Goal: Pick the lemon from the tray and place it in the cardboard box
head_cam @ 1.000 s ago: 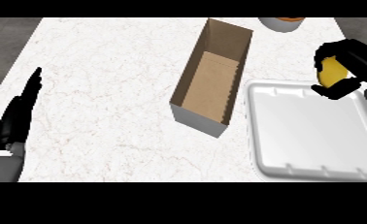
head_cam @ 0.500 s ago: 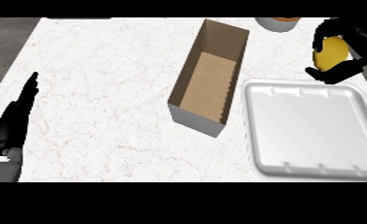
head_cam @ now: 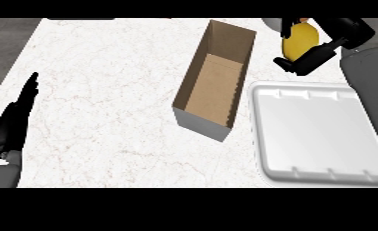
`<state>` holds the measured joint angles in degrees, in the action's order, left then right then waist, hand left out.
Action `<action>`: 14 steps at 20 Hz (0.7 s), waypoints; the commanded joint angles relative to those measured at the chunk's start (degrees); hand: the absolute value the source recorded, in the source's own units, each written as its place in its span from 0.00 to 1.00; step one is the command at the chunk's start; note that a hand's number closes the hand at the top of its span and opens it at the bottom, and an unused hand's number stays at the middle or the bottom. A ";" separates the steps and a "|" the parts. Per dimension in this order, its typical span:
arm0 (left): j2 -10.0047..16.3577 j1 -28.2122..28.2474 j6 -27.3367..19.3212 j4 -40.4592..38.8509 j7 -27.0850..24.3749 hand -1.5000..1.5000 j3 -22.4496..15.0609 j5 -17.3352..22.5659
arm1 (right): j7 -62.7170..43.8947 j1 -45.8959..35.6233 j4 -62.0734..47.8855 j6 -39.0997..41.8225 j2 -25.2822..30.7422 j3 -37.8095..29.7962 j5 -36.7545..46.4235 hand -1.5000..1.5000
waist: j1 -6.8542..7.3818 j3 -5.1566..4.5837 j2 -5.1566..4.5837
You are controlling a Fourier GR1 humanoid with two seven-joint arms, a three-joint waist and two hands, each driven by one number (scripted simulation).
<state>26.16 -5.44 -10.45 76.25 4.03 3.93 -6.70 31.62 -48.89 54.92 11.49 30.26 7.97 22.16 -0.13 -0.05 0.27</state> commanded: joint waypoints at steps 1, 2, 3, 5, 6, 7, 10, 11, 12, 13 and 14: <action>-0.26 -2.67 0.72 -3.57 -0.83 0.50 1.29 0.20 | -10.94 -2.15 4.38 0.93 -6.93 0.72 -0.62 1.00 | -0.03 -0.01 -0.15; 0.72 0.59 2.01 2.49 1.95 0.50 0.80 0.87 | -14.91 -3.05 5.25 3.27 -7.74 0.58 -1.93 1.00 | 0.40 0.02 0.10; -0.44 4.37 1.67 0.91 -3.75 0.50 1.17 0.70 | -10.93 -3.63 0.82 3.18 -6.96 -1.19 -2.09 1.00 | 0.95 0.02 -0.23; -1.40 -0.22 0.13 -3.66 -3.75 0.50 0.81 -1.04 | -19.20 -7.66 2.19 3.88 -11.70 0.10 -2.09 1.00 | 0.40 -0.02 -0.27; -1.85 0.34 0.62 -0.10 -1.70 0.50 0.04 -0.91 | -18.82 -7.08 0.63 1.73 -13.69 0.77 -0.59 1.00 | 0.75 0.02 -0.29; 0.26 2.43 2.45 1.77 -1.54 0.50 1.35 0.11 | -18.33 -7.24 -1.42 1.16 -14.92 1.29 0.25 1.00 | 1.16 0.04 -0.31; -1.18 -3.75 2.19 -3.97 -0.70 0.50 1.02 -0.73 | -21.15 -10.66 -5.40 -1.53 -20.37 2.49 2.47 1.00 | 0.81 0.01 -0.54; -2.46 -0.61 1.16 -3.48 -3.63 0.50 0.63 -1.65 | -20.73 -9.52 -4.66 -1.40 -20.83 2.62 2.88 1.00 | 0.77 0.02 -0.41; -0.13 -2.09 3.12 0.99 2.09 0.50 0.88 -0.83 | -18.47 -13.01 -11.81 -3.15 -21.46 1.91 4.13 1.00 | 1.71 0.06 -0.62; -4.89 -3.40 -1.88 -0.78 1.67 0.50 -1.49 -4.07 | -19.69 -13.70 -11.09 -3.11 -22.10 1.29 3.98 1.00 | 1.09 0.04 -0.55; -2.47 -2.56 0.85 0.12 1.32 0.50 0.35 -2.18 | -16.31 -11.62 -14.65 -6.38 -23.36 2.55 6.27 1.00 | 1.48 0.05 -0.64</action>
<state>24.05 -7.04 -9.70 75.68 4.13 4.08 -8.50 13.64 -59.46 46.89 9.32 10.96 9.77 25.30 1.01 -0.03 -0.20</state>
